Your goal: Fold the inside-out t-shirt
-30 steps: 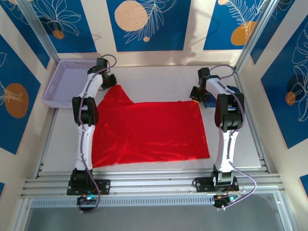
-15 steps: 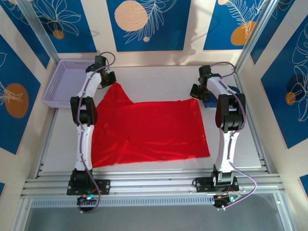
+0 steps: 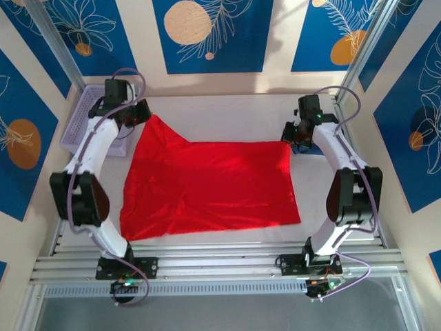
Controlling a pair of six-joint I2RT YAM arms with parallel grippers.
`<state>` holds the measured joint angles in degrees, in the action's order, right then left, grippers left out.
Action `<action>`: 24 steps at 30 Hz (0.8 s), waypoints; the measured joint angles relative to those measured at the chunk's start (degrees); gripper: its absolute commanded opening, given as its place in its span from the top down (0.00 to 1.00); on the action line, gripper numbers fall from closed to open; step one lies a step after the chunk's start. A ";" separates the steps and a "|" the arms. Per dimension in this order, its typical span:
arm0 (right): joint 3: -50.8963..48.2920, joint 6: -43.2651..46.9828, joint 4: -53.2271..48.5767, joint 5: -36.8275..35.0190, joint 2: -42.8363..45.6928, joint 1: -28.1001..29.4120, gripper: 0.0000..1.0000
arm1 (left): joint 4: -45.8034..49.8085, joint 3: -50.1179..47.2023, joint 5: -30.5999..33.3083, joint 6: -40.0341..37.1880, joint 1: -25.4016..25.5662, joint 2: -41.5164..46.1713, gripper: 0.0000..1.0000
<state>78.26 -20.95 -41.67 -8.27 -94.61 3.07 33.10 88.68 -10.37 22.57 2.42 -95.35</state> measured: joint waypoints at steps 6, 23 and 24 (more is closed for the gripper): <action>-8.66 -0.48 -0.39 -0.74 6.03 -0.02 0.98 | -0.52 -16.46 1.05 1.20 -0.17 13.88 1.00; -14.36 -1.55 -1.29 -2.47 6.67 -0.66 0.98 | 9.22 -30.91 0.92 1.49 -0.17 32.89 1.00; -14.60 -1.55 -1.49 -2.64 6.67 -0.63 0.98 | 9.92 -31.17 0.94 1.46 -0.17 33.68 1.00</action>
<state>63.66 -22.50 -43.16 -10.92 -87.94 2.44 43.03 57.52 -9.43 24.03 2.24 -61.67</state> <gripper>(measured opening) 0.057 0.036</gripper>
